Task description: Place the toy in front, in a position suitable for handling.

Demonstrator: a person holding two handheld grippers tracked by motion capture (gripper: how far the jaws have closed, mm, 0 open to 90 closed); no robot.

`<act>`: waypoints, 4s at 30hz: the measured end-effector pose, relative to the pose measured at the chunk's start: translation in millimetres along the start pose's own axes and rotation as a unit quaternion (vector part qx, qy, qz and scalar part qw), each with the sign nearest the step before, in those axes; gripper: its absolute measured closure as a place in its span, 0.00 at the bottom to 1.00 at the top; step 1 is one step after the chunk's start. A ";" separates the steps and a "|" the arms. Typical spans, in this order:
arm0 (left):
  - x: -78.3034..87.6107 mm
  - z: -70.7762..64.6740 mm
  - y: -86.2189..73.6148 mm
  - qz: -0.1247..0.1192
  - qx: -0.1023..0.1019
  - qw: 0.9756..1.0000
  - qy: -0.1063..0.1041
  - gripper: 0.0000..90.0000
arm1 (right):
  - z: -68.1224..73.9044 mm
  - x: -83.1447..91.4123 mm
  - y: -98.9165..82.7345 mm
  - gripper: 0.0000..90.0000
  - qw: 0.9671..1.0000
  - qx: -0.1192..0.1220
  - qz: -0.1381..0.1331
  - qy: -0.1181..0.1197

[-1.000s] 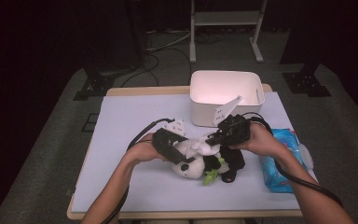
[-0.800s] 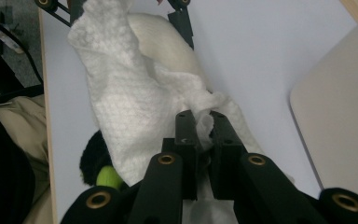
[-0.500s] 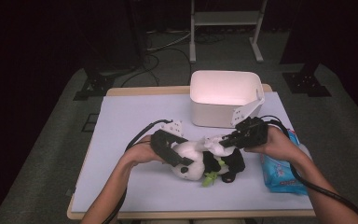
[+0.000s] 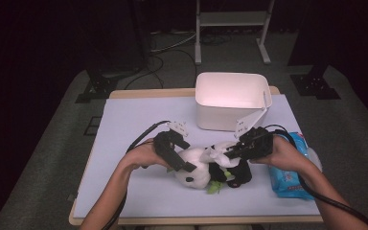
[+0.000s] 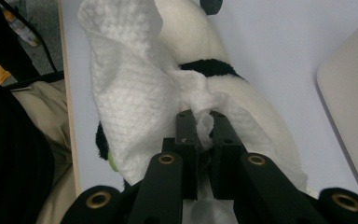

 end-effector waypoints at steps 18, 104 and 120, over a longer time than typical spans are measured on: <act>-20.7 -1.1 -2.1 0.030 -0.006 0.999 -0.012 0.01 | 15.0 -1.0 -6.6 0.93 1.000 -0.001 -0.005 0.022; -22.5 -4.4 -5.0 0.038 -0.034 0.999 -0.008 0.16 | 15.4 4.4 -16.1 0.92 1.000 -0.012 -0.016 0.023; 3.2 -1.6 17.1 0.029 -0.087 0.995 0.034 0.35 | -2.4 19.1 -0.8 0.92 1.000 -0.002 -0.028 -0.008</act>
Point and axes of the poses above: each handheld gripper's, and its own axes: x roughly backward along the jaws, y roughly out of its top, z roughly to its left, the point moved 8 cm from there along -x, roughly forward along the jaws, and after that the axes turned 15 degrees about -y, right-handed, at the moved point
